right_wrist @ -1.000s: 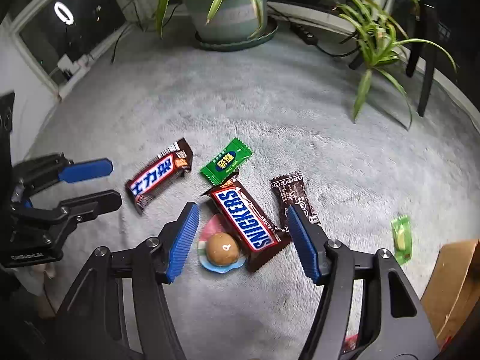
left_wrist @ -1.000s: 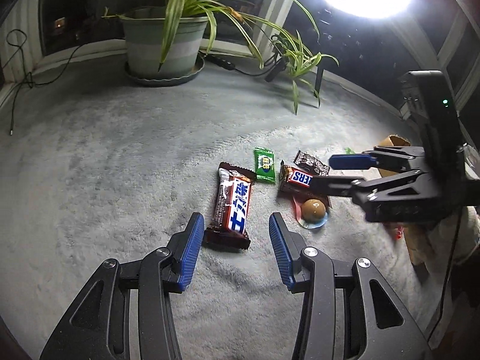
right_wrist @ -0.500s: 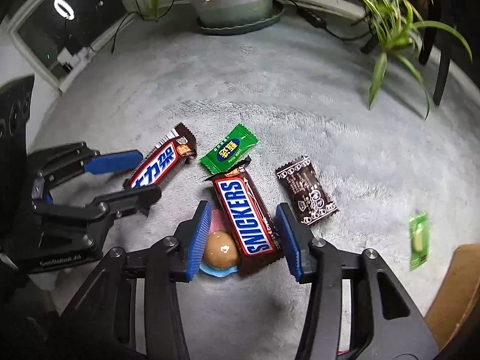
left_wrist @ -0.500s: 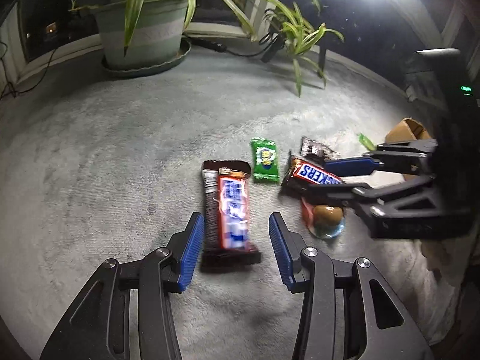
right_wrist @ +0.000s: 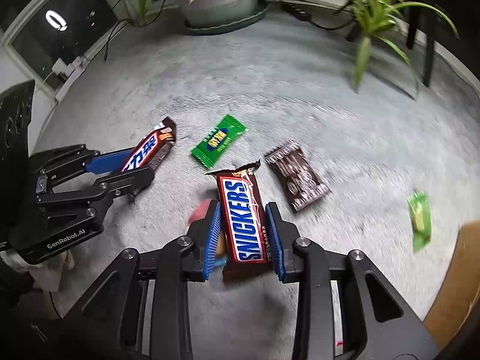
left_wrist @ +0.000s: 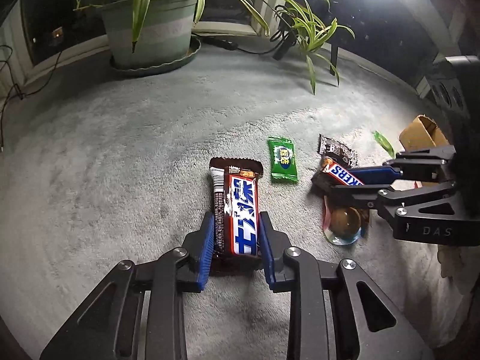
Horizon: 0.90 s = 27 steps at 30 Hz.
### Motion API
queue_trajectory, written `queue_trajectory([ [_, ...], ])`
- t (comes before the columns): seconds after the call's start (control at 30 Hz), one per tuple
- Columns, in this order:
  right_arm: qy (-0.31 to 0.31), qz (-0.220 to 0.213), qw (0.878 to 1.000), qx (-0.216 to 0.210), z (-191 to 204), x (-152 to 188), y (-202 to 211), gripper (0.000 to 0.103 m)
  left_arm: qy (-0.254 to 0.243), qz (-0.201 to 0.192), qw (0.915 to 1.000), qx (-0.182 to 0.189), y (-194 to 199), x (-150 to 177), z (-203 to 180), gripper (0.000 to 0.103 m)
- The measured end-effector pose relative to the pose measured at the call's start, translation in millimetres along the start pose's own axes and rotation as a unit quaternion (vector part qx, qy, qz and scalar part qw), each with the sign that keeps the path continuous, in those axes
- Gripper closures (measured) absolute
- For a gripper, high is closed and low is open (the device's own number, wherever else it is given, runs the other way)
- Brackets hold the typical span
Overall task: Organize snacks
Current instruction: 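Grasp the white-and-blue chocolate bar with the left tool while the right tool grasps the Snickers bar, then carry both bars over the box and open both tools to drop them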
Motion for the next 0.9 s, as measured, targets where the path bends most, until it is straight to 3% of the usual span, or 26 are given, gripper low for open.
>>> queue_trajectory([
  [0.37,-0.059,-0.038,0.997,-0.012,-23,23,50,0.072,0.015,-0.022,0.9996,0.013,28,7,-15,0.077],
  [0.9,-0.088,-0.11,0.989,0.032,-93,58,156,0.072,-0.02,-0.061,0.9968,0.048,56,1,-109,0.077],
])
Point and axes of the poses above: each gripper's, at about its wrist camera, not at the fingertips, and y roughly against the way its jaws point, z to its left, x to its underside, the point moved 10 cm from there along -y, roughly the way its jaws point, and after that the axes turned 6 degrees about x, right-handed, at the moved point
